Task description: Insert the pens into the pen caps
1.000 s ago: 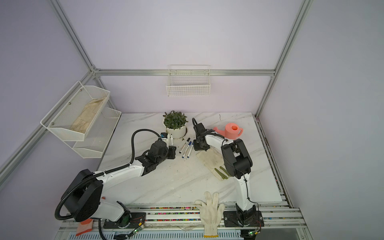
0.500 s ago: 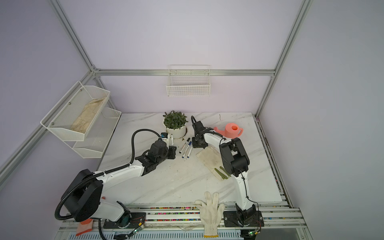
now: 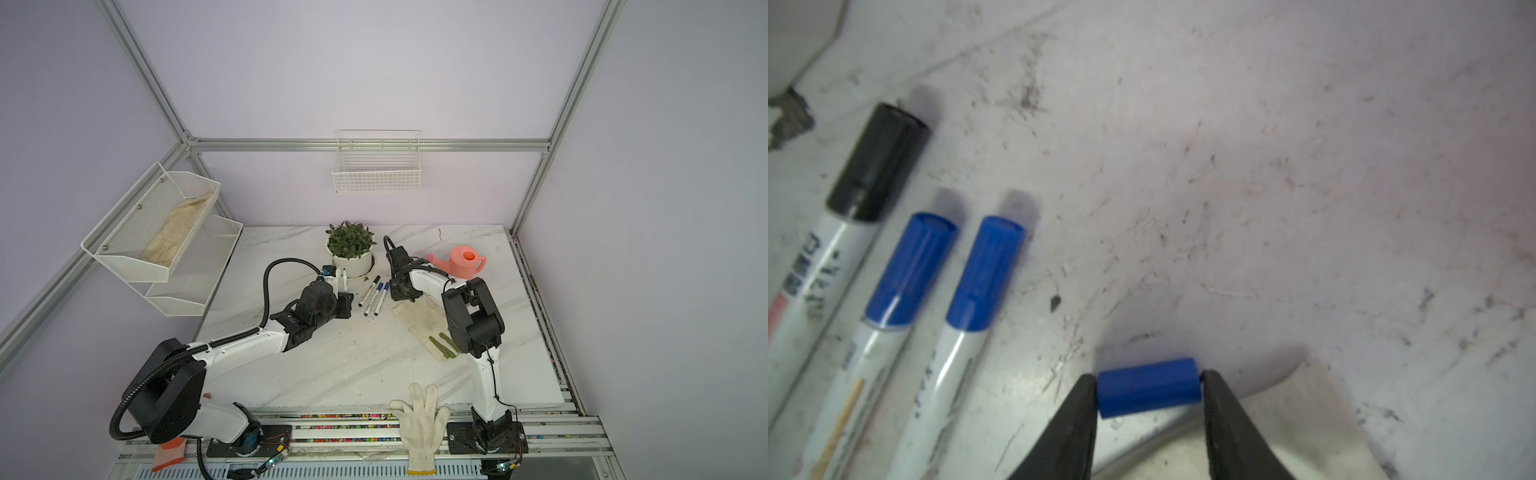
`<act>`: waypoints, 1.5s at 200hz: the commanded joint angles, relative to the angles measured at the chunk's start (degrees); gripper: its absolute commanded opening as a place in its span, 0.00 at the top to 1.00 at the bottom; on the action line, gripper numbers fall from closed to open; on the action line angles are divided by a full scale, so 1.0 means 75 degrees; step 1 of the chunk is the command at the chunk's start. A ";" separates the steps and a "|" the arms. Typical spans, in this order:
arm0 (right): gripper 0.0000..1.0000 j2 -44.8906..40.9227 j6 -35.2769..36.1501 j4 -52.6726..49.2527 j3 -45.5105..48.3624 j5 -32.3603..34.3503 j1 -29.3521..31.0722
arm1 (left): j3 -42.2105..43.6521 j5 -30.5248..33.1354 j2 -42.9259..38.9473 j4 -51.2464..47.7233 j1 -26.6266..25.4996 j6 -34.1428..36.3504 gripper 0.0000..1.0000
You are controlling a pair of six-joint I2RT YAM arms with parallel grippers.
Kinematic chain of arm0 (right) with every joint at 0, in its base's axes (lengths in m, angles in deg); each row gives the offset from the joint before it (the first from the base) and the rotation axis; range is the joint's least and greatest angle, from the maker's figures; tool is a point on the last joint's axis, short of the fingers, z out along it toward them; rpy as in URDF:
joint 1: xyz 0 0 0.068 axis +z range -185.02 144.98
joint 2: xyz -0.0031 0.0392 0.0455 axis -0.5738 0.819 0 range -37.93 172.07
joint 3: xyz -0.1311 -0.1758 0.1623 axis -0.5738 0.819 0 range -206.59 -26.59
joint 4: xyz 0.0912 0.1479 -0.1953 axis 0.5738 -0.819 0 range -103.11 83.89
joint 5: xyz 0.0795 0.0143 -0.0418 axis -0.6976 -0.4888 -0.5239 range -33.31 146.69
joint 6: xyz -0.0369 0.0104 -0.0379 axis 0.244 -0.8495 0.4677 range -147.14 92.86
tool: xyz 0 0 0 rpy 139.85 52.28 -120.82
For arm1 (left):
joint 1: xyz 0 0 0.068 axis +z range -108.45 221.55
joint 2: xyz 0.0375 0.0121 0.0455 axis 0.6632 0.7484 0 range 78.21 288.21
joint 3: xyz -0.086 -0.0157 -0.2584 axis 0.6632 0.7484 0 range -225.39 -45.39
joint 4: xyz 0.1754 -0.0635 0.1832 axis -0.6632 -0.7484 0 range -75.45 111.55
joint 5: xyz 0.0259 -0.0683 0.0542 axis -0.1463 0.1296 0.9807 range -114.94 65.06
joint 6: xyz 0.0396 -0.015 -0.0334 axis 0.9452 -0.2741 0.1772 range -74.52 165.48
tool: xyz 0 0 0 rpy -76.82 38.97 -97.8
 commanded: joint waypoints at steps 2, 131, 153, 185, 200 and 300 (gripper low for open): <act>0.49 -0.0645 0.0125 -0.0167 0.0368 -0.0022 0.0018 | -0.0427 -0.0072 -0.0099 0.0237 -0.0050 -0.0056 1.00; 0.45 -0.1238 -0.2328 -0.0056 0.0657 -0.2362 -0.0869 | -0.0176 0.0085 -0.0287 0.0353 -0.0133 0.0102 1.00; 0.46 -0.1091 -0.2554 0.0197 0.0895 -0.3392 -0.1169 | -0.0103 0.0086 -0.0290 0.0448 -0.0129 0.0132 1.00; 0.46 -0.1004 -0.2934 0.0391 0.0900 -0.3909 -0.1258 | -0.0053 0.0096 -0.0586 0.0461 -0.0128 0.0188 1.00; 0.47 -0.0978 -0.3057 0.0460 0.0913 -0.4041 -0.1268 | 0.0036 0.0121 -0.0644 0.0487 -0.0135 0.0202 1.00; 0.48 -0.0701 -0.3864 0.1029 0.1256 -0.4713 -0.1273 | 0.0312 0.0247 -0.0897 0.0421 -0.0137 0.0237 1.00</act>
